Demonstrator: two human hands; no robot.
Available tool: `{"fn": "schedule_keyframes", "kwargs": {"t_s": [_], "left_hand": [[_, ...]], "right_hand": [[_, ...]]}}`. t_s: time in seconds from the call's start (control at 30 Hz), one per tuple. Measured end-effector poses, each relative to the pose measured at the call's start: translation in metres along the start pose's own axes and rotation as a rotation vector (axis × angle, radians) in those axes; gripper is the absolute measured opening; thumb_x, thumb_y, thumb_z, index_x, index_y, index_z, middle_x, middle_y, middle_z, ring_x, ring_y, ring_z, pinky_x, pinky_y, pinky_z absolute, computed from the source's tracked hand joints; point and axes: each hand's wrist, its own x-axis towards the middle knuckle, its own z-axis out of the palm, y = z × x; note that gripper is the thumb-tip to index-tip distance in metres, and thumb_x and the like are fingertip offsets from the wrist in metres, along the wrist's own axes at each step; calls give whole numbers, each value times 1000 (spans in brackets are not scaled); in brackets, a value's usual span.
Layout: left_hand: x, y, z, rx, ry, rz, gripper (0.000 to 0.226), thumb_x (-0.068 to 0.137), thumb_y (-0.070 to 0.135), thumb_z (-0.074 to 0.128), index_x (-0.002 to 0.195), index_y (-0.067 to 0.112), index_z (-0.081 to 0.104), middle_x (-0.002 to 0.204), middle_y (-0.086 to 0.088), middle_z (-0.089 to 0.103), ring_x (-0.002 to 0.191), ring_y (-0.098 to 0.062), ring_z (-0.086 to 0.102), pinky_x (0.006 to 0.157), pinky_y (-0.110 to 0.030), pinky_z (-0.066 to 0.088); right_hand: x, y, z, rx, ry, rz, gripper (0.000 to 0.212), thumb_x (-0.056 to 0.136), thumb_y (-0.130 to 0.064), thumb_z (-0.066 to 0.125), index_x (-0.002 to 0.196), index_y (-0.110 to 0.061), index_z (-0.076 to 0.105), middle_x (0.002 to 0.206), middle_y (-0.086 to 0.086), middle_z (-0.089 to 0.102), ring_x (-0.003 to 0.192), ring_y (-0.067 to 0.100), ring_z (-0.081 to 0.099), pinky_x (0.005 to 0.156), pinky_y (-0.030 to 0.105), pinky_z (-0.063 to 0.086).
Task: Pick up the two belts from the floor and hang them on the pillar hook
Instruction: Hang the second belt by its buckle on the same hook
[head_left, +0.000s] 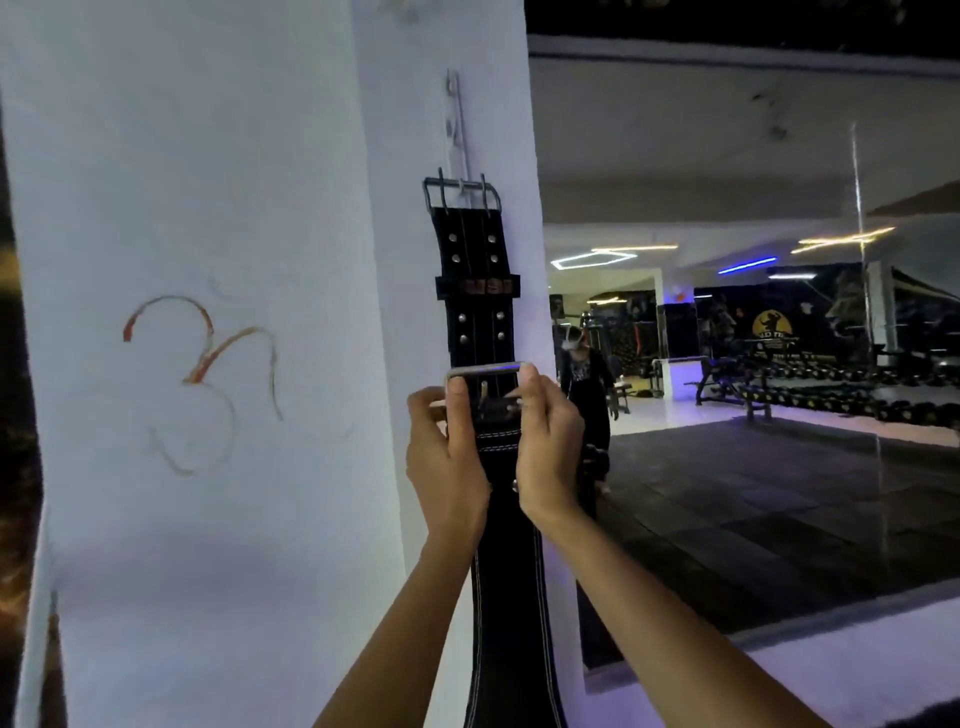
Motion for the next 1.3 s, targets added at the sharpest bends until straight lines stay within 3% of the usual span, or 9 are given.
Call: {"fn": "schedule_keyframes", "kwargs": {"t_s": [0.2, 0.37, 0.47, 0.73, 0.83, 0.93, 1.03, 1.13, 1.3], "left_hand": [[156, 28, 59, 3, 98, 325, 59, 94, 50, 37, 52, 12, 53, 50, 2, 54, 49, -11, 50, 53, -28, 40], [303, 61, 128, 127, 189, 358, 55, 95, 45, 32, 66, 6, 58, 69, -7, 61, 68, -25, 55, 63, -33, 34], [370, 67, 157, 235, 229, 330, 49, 95, 38, 31, 103, 0, 60, 109, -18, 64, 101, -34, 57, 75, -34, 34], [426, 69, 158, 597, -2, 351, 35, 93, 19, 35, 118, 3, 53, 128, -21, 54, 114, -37, 52, 80, -33, 34], [409, 60, 146, 663, 72, 522, 35, 94, 20, 33, 121, 8, 52, 119, -17, 58, 110, -38, 53, 76, -35, 33], [397, 34, 142, 542, 151, 736, 39, 95, 40, 37, 118, 13, 53, 110, -13, 56, 102, -34, 54, 72, -34, 31], [403, 41, 149, 194, 5, 478, 48, 82, 55, 57, 84, 8, 53, 80, -4, 56, 78, -26, 54, 59, -32, 33], [411, 54, 155, 112, -26, 311, 44, 77, 43, 66, 94, 5, 55, 87, -7, 62, 82, -26, 59, 62, -30, 39], [420, 65, 155, 77, -92, 182, 45, 67, 29, 74, 100, 4, 56, 94, -11, 66, 85, -30, 65, 79, -43, 56]], "right_hand": [[150, -11, 61, -206, -52, -312, 53, 93, -53, 30, 54, -20, 44, 56, 5, 50, 61, 26, 49, 61, 32, 33], [301, -17, 124, -385, 23, -342, 65, 97, -47, 20, 105, 4, 61, 113, 25, 62, 108, 40, 55, 84, 40, 42], [366, -9, 159, -479, 17, -362, 63, 99, -42, 16, 113, 4, 56, 121, 24, 58, 114, 39, 51, 89, 40, 40], [415, 6, 187, -676, -107, -288, 43, 96, -26, 27, 125, -2, 50, 135, 20, 49, 123, 35, 46, 94, 34, 36], [406, 20, 175, -579, -197, -320, 53, 97, -38, 23, 124, -2, 51, 133, 23, 51, 122, 36, 48, 96, 36, 37], [392, 40, 160, -137, -444, -318, 53, 96, -44, 34, 113, -1, 60, 116, 17, 65, 107, 30, 60, 89, 36, 46], [393, 35, 164, -39, -374, -241, 56, 80, -51, 58, 94, 2, 66, 92, 16, 69, 87, 30, 63, 77, 37, 50], [400, 21, 175, -153, -203, -119, 68, 58, -58, 65, 98, -3, 63, 97, 13, 68, 90, 33, 65, 80, 40, 53], [408, 20, 179, -277, -89, -66, 46, 70, -47, 68, 91, -8, 56, 95, 8, 64, 85, 29, 60, 69, 31, 44]]}}
